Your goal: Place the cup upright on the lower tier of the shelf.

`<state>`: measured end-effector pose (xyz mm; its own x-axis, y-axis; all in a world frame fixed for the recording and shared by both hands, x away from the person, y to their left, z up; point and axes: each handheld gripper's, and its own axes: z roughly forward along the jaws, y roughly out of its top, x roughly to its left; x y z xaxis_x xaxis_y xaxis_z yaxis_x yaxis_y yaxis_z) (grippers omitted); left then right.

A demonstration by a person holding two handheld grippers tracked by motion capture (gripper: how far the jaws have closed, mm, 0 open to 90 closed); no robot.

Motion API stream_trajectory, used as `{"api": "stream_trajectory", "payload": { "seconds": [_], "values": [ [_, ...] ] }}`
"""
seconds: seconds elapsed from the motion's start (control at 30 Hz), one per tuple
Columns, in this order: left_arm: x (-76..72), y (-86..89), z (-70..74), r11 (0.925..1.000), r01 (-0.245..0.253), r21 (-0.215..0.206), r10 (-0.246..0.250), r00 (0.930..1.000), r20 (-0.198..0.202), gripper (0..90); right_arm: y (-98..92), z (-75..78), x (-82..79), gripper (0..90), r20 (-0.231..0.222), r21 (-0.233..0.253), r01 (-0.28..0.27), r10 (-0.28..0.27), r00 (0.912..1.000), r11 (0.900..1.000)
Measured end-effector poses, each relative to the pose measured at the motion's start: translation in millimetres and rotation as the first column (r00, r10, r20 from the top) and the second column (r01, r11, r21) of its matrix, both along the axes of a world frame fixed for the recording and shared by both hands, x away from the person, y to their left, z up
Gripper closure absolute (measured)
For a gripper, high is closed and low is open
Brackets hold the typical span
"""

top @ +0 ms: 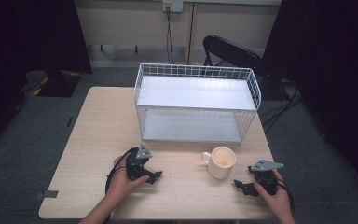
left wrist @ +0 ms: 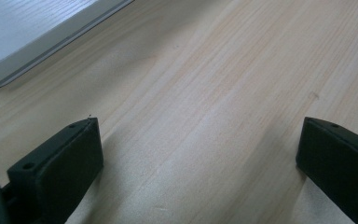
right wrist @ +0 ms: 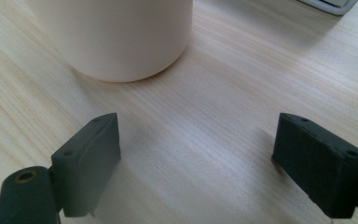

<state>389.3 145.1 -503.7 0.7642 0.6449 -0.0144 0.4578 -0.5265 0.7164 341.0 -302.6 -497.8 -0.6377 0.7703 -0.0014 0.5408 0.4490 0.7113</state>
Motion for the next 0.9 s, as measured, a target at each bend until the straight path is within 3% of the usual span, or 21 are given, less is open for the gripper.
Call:
{"api": "stream_trajectory", "payload": {
  "seconds": [0.37, 0.63, 0.9],
  "values": [
    [0.0, 0.1, 0.2, 1.0, 0.002, 0.001, -0.002, 1.0, -0.001, 0.0, 0.4, -1.0, -1.8, 13.7, 0.01, 0.003, 0.015, -0.015, 0.9998, 1.0],
    [0.0, 0.0, 0.0, 1.0, 0.0, 0.0, 0.0, 1.0, 0.0, 0.0, 2.2, 4.5, -0.9, 14.4, -0.04, -0.028, -0.018, 0.017, 0.999, 0.999],
    [0.0, 0.0, 0.0, 1.0, 0.0, 0.0, 0.0, 1.0, 0.0, 0.0, 8.1, 23.5, 0.9, 14.7, -0.05, -0.026, -0.043, 0.042, 0.9979, 0.999]
  ]
}}
